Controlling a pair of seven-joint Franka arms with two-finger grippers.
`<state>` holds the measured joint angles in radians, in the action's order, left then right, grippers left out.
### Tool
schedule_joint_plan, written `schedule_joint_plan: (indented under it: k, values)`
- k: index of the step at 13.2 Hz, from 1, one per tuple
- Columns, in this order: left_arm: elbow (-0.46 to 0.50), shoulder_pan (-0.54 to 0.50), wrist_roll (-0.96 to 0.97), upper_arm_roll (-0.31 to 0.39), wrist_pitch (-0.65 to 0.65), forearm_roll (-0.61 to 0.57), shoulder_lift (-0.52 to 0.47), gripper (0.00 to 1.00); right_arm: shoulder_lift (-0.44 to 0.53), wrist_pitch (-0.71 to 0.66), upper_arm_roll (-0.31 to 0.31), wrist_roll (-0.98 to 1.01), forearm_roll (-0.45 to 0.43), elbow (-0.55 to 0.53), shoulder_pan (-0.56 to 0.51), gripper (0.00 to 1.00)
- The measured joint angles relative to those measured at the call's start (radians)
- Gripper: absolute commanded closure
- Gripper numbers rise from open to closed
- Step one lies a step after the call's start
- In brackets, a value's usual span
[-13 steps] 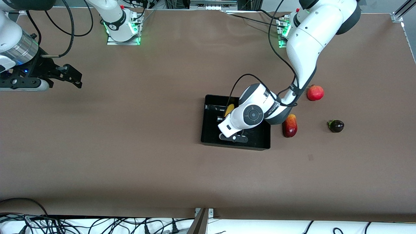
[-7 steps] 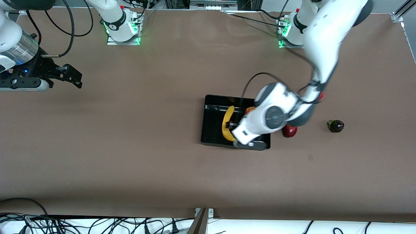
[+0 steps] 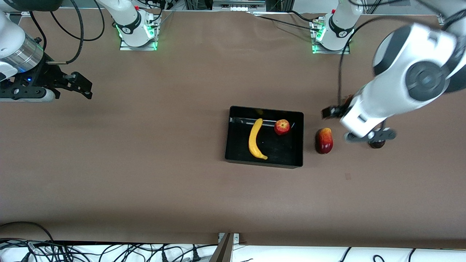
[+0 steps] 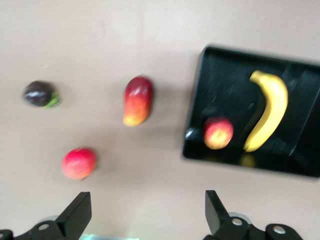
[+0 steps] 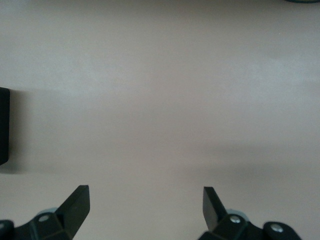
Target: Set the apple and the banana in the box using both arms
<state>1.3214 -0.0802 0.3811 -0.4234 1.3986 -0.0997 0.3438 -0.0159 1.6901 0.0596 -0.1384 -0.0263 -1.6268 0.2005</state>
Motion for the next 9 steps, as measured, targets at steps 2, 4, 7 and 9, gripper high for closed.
schedule_joint_plan:
  k: [2,4,7,9]
  values:
    - [0.049,0.010,-0.157,0.095,-0.001,0.009,-0.098,0.00,0.000,0.000,0.000,0.000,0.000,0.001,0.000,0.00]
    - [0.172,0.019,-0.331,0.233,0.089,0.049,-0.219,0.00,0.000,0.000,0.000,0.000,0.000,0.001,0.000,0.00]
    - [0.327,0.022,-0.372,0.281,0.125,0.060,-0.350,0.00,-0.001,0.000,0.000,0.000,0.000,0.001,0.000,0.00]
    - [0.355,0.031,-0.374,0.281,0.123,0.061,-0.358,0.00,0.000,0.000,0.000,0.000,0.000,0.001,0.000,0.00]
